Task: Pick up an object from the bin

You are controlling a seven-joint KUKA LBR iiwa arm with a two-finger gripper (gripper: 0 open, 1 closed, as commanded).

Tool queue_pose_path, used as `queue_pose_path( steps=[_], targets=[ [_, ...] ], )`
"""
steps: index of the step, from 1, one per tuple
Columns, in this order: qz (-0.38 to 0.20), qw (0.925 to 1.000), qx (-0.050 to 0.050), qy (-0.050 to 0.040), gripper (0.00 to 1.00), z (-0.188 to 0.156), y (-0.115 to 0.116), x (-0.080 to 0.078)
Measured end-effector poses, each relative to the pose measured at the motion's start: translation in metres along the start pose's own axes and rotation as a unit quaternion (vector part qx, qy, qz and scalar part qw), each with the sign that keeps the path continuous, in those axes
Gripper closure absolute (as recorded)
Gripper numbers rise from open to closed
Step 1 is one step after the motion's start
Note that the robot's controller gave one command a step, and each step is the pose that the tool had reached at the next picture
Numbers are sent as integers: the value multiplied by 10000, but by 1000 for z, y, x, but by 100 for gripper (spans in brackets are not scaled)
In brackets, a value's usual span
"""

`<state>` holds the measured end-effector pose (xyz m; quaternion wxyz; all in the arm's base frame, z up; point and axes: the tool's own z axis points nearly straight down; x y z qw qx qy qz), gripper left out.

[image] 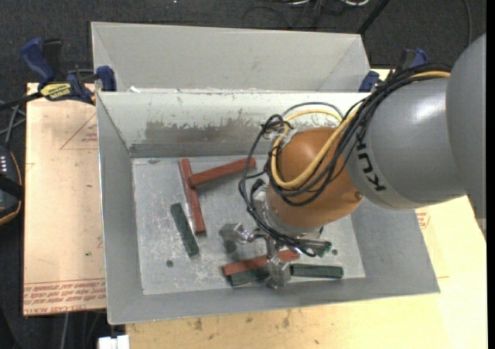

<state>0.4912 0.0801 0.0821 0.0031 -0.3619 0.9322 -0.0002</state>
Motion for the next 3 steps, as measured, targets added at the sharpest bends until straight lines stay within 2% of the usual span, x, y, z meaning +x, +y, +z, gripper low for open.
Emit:
queue_pose_path(
  steps=[1, 2, 3],
  targets=[
    [-2, 10000, -15, 12, 100, 11, -15, 28],
    [-3, 10000, -16, 12, 100, 11, -15, 28],
    [-117, 9999, 8, -10, 100, -168, -28, 12]
  ],
)
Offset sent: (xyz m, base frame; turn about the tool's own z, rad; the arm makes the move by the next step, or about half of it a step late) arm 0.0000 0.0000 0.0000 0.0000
